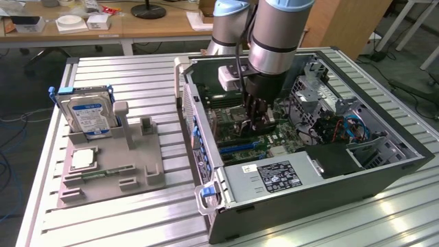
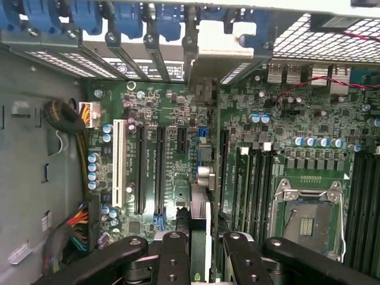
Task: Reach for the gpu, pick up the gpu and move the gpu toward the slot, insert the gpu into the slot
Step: 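Insert the gpu into the slot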
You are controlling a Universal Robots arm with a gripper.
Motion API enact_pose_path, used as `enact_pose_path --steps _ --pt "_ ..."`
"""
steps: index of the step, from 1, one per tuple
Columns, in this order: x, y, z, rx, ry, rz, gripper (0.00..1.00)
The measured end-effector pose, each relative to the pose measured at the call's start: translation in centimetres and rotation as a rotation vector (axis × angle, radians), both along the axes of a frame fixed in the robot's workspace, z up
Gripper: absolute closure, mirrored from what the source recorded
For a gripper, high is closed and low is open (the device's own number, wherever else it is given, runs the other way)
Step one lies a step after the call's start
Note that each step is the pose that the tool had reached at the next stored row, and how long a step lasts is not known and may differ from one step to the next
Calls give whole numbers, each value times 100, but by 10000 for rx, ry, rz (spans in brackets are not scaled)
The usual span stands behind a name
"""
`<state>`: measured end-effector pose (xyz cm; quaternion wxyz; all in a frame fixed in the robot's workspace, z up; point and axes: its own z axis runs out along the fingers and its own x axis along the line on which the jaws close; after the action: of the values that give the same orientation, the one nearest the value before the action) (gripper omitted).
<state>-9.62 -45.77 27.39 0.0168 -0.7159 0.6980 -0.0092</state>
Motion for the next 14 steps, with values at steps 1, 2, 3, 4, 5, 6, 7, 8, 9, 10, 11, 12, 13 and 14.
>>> enact_pose_path --steps 1,2,3,4,5,6,7,8,9,10,11,12,13,14 --pt "0 -2 -5 2 -1 -1 73" --pt "-1 -3 -10 1 0 -2 73" --pt "-6 -3 -19 -1 0 0 73" --pt "-13 -3 -30 0 -1 0 73" --pt "-15 -3 -42 1 -1 1 73" --pt "-16 -3 -53 0 1 2 73" --pt "-16 -3 -65 -1 0 2 73" --pt "-18 -3 -81 -1 1 -2 73" --pt "-23 -2 -96 -1 1 -13 73" --pt "-28 -1 -112 -1 1 -26 73" --pt "-30 -1 -124 -1 1 -38 73" --pt "-33 -1 -135 0 1 -65 73" --pt "-35 -1 -144 -1 1 -102 73" --pt "-37 -1 -152 0 0 -140 73"
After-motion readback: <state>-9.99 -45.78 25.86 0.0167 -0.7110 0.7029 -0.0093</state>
